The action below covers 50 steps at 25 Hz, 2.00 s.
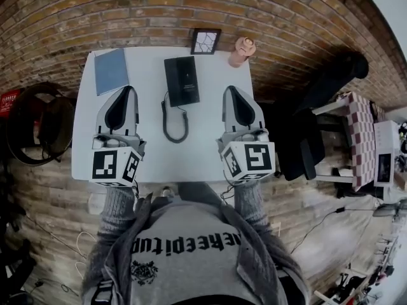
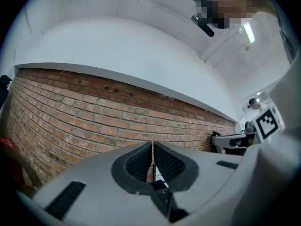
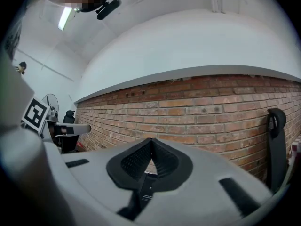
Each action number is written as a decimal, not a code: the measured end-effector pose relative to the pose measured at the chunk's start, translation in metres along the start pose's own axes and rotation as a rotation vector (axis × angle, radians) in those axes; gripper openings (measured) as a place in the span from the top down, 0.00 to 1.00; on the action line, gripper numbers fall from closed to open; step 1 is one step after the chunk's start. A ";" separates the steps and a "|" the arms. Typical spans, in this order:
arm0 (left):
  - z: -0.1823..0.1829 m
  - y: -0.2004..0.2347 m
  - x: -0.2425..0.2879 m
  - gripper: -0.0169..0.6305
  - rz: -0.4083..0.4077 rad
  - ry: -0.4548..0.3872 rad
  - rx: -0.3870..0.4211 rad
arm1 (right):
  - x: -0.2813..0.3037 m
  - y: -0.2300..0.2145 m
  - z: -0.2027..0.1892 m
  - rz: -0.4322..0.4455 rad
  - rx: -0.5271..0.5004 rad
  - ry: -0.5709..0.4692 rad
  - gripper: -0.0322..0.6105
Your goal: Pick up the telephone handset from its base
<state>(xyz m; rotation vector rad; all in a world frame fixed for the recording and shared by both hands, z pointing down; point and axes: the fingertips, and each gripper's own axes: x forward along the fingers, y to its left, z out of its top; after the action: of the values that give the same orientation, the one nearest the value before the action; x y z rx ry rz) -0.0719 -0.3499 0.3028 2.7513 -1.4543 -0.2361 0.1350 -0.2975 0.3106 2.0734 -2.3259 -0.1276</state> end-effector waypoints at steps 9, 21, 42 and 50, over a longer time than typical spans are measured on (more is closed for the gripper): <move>-0.041 0.012 0.046 0.95 0.034 0.039 -0.020 | 0.058 -0.021 -0.042 0.076 0.035 0.103 0.95; -0.122 0.032 0.073 0.95 0.119 0.219 -0.102 | 0.101 -0.032 -0.116 0.153 0.094 0.258 0.95; -0.247 0.006 0.126 0.78 -0.035 0.517 -0.330 | 0.125 -0.042 -0.181 0.220 0.152 0.375 0.95; -0.292 0.002 0.145 0.72 -0.117 0.617 -0.424 | 0.127 -0.049 -0.192 0.230 0.169 0.389 0.95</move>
<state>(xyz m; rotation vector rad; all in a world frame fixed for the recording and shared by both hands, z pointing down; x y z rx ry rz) 0.0484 -0.4857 0.5737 2.2678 -0.9522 0.2574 0.1825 -0.4382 0.4929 1.6799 -2.3625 0.4477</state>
